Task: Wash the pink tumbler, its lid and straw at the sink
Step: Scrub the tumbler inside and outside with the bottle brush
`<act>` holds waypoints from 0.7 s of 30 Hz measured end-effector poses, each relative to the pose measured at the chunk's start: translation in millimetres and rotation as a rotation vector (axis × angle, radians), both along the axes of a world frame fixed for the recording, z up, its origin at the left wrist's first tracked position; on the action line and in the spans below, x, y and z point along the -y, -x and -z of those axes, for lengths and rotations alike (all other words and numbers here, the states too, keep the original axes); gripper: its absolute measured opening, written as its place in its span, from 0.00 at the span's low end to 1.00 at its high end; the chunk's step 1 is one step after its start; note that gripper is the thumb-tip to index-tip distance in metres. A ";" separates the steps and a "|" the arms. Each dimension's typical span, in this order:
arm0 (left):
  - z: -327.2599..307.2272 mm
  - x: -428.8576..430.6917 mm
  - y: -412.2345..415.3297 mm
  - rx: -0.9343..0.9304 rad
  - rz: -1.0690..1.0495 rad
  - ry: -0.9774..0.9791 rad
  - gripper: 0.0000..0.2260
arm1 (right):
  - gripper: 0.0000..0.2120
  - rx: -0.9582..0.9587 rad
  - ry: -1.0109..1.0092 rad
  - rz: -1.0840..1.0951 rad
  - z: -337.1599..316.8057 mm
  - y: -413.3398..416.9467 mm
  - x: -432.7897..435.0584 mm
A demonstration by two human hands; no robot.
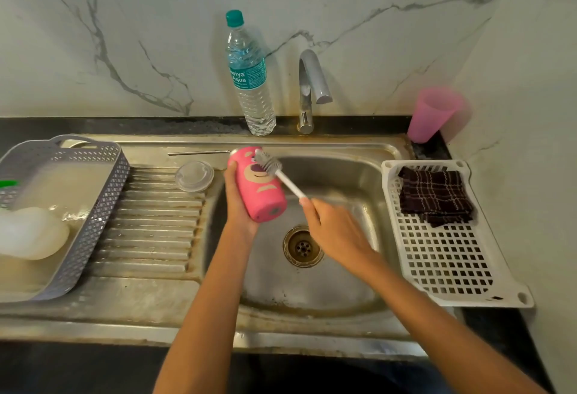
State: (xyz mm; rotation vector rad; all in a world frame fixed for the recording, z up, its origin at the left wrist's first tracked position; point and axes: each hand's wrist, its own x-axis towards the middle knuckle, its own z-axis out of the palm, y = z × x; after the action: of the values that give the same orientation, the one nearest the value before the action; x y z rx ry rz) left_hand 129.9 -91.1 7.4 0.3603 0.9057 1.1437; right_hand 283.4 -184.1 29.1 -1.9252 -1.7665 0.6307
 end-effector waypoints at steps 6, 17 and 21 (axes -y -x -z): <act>2.4 1.5 3.0 0.040 0.062 0.003 0.25 | 0.23 -0.053 0.056 0.008 -1.2 -4.6 10.5; 11.6 13.8 -0.9 -0.050 0.154 0.028 0.25 | 0.23 -0.072 0.051 0.085 -0.7 -8.9 -18.0; 6.5 11.6 -8.1 -0.135 0.214 0.032 0.27 | 0.23 -0.057 0.063 0.043 0.4 1.8 -15.5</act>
State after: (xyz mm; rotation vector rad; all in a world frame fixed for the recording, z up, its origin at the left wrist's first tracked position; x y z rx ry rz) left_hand 138.0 -102.7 0.9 0.5004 0.9775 0.9153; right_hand 281.7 -168.6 28.7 -1.9617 -1.6851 0.7274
